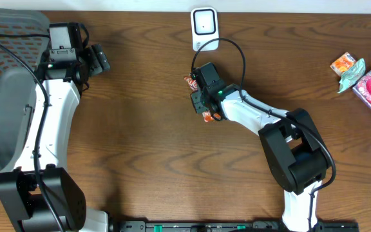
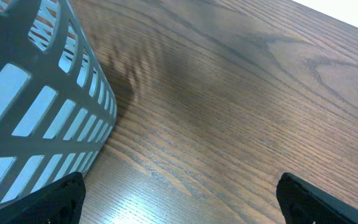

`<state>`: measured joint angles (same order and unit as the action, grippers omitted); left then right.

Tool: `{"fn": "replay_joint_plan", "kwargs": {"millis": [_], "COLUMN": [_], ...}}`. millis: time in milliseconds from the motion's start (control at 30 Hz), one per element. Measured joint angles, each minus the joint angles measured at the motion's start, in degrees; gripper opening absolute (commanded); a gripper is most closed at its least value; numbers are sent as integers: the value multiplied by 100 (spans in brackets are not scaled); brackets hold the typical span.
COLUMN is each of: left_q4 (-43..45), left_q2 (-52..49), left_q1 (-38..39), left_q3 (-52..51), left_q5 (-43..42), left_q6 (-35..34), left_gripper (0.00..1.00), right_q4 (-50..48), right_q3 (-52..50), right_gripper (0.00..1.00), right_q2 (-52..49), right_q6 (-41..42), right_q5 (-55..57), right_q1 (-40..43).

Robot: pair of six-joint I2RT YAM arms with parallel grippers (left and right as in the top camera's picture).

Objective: Scan the item barcode
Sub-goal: 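Lift the TOP bar up toward the scanner, then hold the TOP bar in front of the scanner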

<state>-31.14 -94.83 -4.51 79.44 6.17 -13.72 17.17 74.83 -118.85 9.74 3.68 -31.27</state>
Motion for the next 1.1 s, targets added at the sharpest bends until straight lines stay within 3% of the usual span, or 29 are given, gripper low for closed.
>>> {"fn": "replay_joint_plan", "kwargs": {"millis": [267, 500, 733, 1100], "left_q4": [0, 2, 2, 2], "left_q2": [0, 0, 0, 0], "left_q1": [0, 0, 0, 0], "left_q3": [0, 0, 0, 0], "left_q5": [0, 2, 0, 0], "left_q6": [0, 2, 0, 2], "left_gripper": [98, 98, 98, 98], "right_q4": [428, 719, -549, -2216], "right_q3": [422, 1473, 1965, 1980], "right_gripper": [1, 1, 1, 1], "right_q2": [-79, -79, -74, -125], "right_q6": [195, 254, 332, 1244], "right_q5": [2, 0, 26, 127], "right_q1": [28, 291, 651, 876]}}
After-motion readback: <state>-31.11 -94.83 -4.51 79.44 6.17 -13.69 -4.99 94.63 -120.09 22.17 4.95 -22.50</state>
